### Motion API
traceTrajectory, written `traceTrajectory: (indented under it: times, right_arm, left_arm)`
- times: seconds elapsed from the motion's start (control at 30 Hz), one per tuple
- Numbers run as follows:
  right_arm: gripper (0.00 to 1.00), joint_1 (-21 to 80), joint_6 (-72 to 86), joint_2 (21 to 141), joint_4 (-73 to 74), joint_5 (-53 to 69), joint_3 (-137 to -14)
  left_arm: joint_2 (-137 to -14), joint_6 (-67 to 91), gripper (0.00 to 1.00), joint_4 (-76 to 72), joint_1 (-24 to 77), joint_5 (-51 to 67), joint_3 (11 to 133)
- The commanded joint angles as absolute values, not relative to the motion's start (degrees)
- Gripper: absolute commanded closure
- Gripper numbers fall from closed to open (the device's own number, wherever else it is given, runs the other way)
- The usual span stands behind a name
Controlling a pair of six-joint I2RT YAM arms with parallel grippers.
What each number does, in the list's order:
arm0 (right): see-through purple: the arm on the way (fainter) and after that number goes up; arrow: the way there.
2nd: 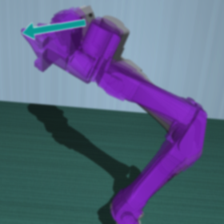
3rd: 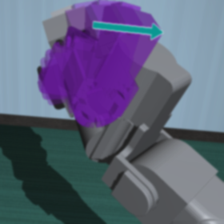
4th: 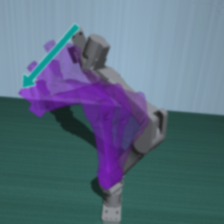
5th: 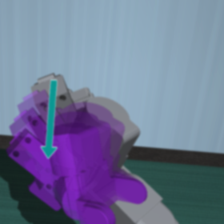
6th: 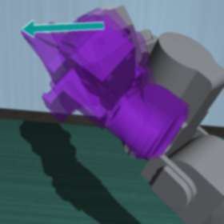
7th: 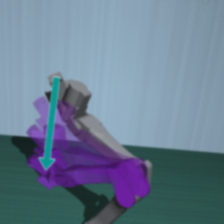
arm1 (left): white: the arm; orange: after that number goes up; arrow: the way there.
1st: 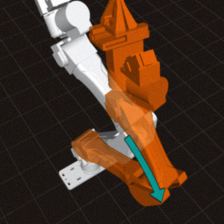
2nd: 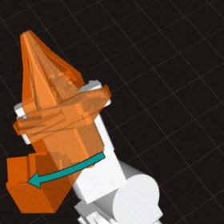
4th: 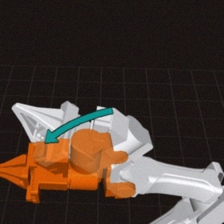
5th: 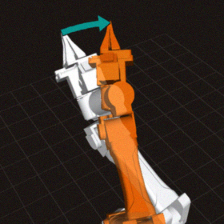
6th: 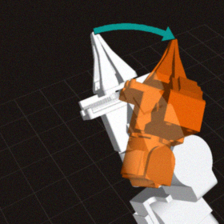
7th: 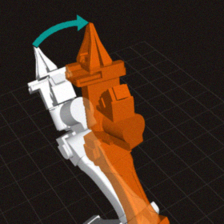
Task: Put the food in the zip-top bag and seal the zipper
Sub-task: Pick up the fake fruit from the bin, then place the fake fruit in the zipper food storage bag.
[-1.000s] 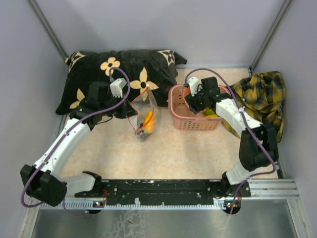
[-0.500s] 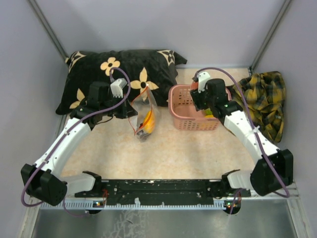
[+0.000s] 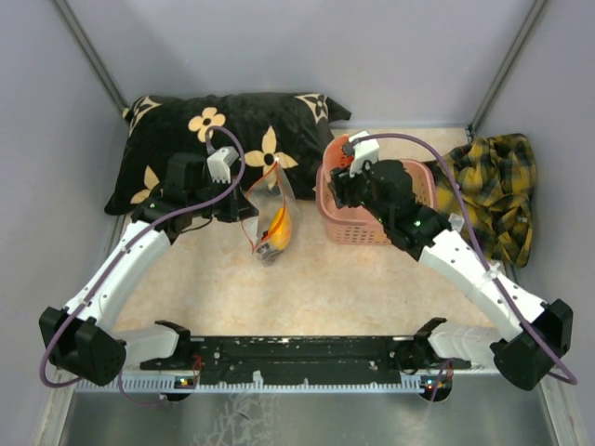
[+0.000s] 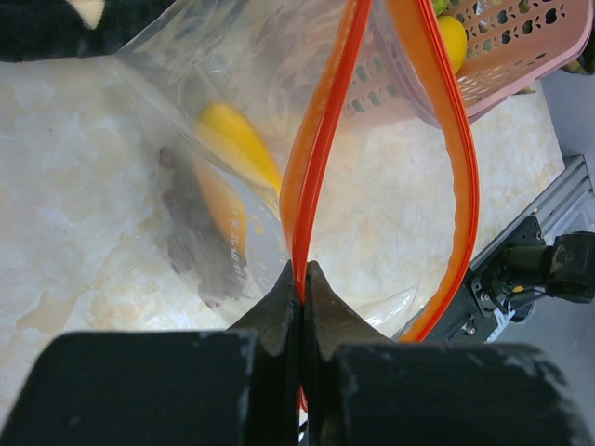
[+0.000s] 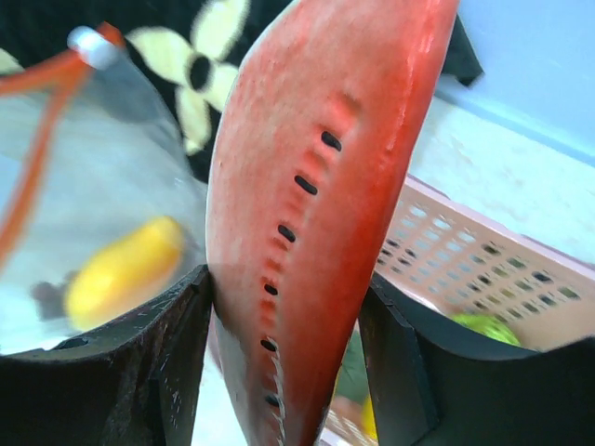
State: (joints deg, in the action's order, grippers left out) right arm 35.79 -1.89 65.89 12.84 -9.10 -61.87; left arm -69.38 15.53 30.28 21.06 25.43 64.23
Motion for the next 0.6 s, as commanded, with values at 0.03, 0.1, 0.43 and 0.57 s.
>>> traceTrajectory:
  times: [0.03,0.1,0.43,0.57]
  right_arm:
    - [1.0,42.78,5.67,61.87,-2.69,-13.07,-61.04]
    - [1.0,45.8,7.71,61.88,-7.5,-14.07,-60.27]
    - [1.0,59.28,12.92,67.32,-26.77,-24.28,-57.08]
    - [1.0,61.44,15.71,70.65,-35.52,-28.3,-54.27]
  left_arm:
    - [-68.38,15.5,1.0,28.33,20.74,25.92,64.9]
    - [-68.22,15.75,1.0,28.26,20.74,26.2,64.94]
    - [-67.35,16.86,1.0,27.44,20.75,26.64,64.49]
    - [-67.15,17.04,1.0,27.06,20.74,27.07,64.34]
